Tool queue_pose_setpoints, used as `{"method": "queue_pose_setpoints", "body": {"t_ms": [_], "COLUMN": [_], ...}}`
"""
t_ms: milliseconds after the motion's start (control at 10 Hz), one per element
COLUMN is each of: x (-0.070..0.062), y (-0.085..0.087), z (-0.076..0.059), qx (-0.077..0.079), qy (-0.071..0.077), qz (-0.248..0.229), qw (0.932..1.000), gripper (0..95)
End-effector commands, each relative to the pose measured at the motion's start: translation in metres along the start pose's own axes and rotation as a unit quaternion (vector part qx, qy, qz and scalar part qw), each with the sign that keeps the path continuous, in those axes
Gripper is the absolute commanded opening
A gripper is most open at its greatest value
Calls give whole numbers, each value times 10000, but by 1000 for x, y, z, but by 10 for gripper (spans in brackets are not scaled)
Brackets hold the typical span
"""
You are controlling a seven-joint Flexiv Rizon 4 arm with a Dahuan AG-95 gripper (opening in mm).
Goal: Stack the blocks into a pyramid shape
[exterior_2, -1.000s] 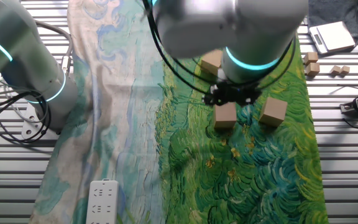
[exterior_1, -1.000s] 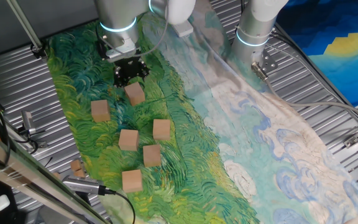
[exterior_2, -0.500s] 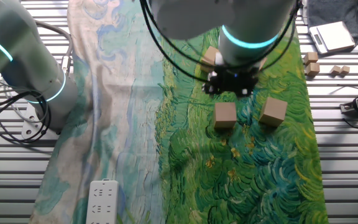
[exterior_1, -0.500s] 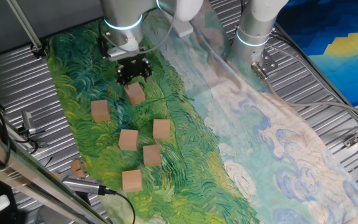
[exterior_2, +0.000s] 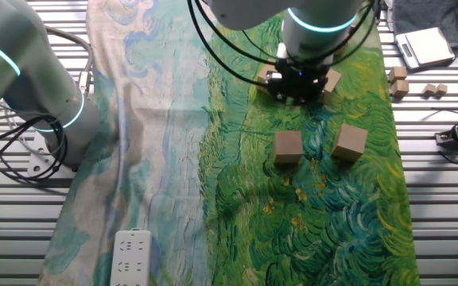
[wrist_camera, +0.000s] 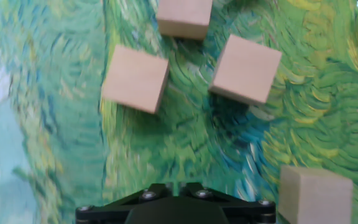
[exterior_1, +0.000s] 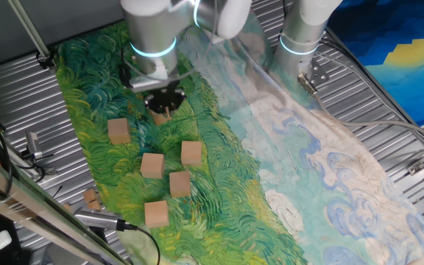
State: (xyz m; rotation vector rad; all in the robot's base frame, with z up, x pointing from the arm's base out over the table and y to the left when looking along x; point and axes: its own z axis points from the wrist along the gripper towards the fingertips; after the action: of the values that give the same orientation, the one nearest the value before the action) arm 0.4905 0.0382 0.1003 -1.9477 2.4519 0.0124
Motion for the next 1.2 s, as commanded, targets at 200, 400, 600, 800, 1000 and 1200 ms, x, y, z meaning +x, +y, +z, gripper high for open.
{"method": "queue_pose_setpoints", "body": {"t_ms": [200, 400, 600, 800, 1000, 1200], "x": [-12, -20, -24, -24, -24, -24], "y": [9, 18, 23, 27, 27, 27], "z": [7, 6, 5, 6, 6, 6], "qx": [14, 18, 25, 35, 48, 10], "qy": [14, 21, 28, 35, 99, -11], "qz": [124, 181, 293, 468, 631, 591], "qw": [9999, 9998, 9996, 9989, 9979, 9982], "gripper": [0, 0, 0, 0, 0, 0]}}
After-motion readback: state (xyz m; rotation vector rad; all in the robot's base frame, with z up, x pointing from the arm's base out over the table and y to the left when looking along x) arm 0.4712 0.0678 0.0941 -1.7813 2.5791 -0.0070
